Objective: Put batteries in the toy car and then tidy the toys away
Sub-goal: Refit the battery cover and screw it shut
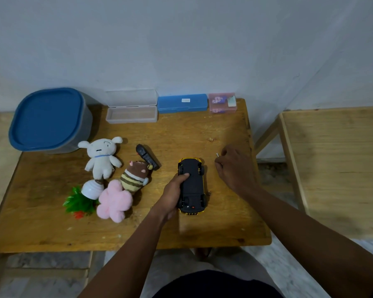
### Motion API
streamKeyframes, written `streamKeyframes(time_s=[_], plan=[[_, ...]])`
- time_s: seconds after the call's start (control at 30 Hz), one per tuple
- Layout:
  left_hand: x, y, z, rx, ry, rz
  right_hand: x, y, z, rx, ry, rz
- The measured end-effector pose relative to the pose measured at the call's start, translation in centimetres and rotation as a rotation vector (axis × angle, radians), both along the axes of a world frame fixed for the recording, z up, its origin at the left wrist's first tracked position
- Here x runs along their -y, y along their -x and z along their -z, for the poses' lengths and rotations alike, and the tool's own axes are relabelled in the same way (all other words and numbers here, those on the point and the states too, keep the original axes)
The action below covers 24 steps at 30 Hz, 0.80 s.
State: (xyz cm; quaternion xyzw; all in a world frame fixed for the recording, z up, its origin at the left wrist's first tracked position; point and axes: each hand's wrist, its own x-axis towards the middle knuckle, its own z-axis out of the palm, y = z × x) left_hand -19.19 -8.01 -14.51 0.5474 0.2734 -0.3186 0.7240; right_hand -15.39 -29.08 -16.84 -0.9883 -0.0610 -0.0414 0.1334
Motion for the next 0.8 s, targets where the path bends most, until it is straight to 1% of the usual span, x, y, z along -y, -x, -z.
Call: streamKeyframes(time_s=[0.23,0.33,0.8], plan=[[0.1,0.2,-0.1,0.004,-0.001,-0.023,-0.2,0.2,-0.1,-0.054,-0.061,0.050],[0.2,0.3,0.0,0.008,-0.001,-0.025,-0.2,0.5,0.0,-0.073,-0.058,0.061],[0.3,0.4,-0.3,0.014,-0.031,-0.015,-1.2,0.1,0.7,-0.052,-0.060,0.124]])
